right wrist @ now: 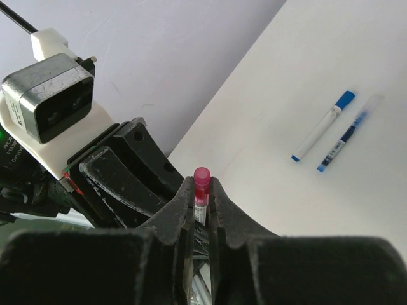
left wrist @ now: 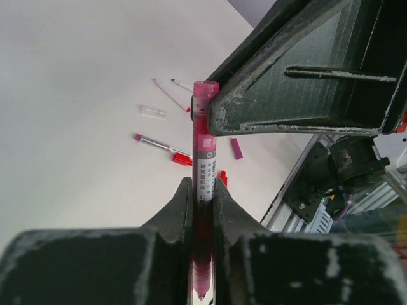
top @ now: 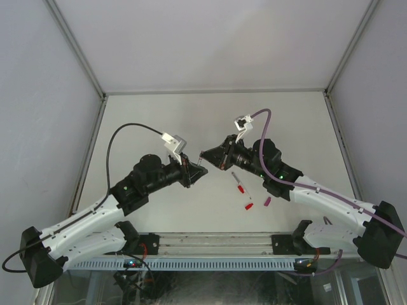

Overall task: Insert the pens into the pen caps
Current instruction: Adjust the pen.

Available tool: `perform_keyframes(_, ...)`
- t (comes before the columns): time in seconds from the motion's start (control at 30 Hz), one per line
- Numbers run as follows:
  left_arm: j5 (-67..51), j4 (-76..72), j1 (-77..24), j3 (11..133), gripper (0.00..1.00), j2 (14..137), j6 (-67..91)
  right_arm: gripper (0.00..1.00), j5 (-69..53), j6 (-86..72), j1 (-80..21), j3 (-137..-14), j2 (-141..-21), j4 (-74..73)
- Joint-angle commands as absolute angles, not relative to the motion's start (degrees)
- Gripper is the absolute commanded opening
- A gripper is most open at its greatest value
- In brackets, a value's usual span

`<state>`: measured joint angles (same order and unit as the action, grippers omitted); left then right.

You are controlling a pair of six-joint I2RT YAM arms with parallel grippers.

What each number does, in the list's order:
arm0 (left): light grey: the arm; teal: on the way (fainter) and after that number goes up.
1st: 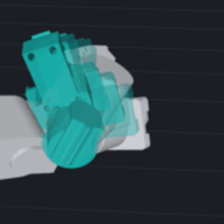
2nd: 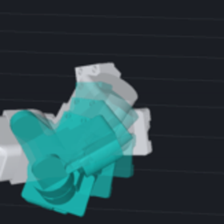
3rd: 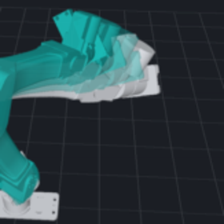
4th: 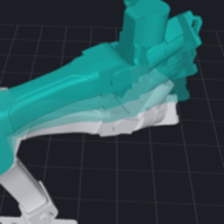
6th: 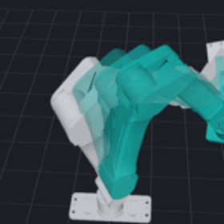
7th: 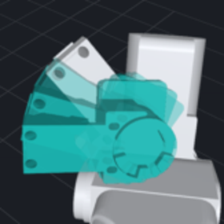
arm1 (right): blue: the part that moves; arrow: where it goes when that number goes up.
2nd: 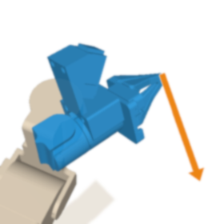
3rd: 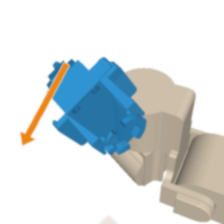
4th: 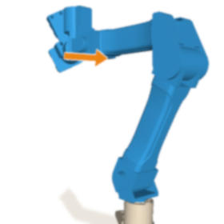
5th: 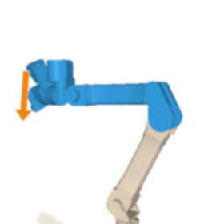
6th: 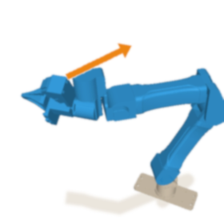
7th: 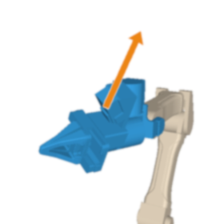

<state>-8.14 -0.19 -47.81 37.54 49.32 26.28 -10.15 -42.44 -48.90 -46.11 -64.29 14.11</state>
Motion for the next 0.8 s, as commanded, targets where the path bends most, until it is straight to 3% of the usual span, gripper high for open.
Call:
perform_keyframes(0.0,-7.01,-1.59,-47.55,39.29,0.02,49.45,25.75,0.00,-10.34,-42.03,-49.75,-46.45,-62.23,16.44)
perform_keyframes(0.17,-5.38,1.67,-47.55,41.07,0.00,49.49,24.28,0.03,-9.12,-40.12,-49.74,-46.49,-61.22,15.78)
perform_keyframes(0.53,-3.04,18.60,-47.55,53.08,0.00,51.69,15.98,0.52,-4.13,-28.65,-47.99,-52.10,-55.30,-1.33)
perform_keyframes(0.63,-2.74,19.73,-47.63,54.39,0.00,50.82,12.40,0.59,-2.52,-26.47,-46.82,-52.52,-52.74,-5.54)
perform_keyframes(0.77,1.82,23.99,-47.64,55.91,0.00,50.20,6.09,0.61,-3.06,-24.47,-44.34,-53.61,-49.69,-11.45)
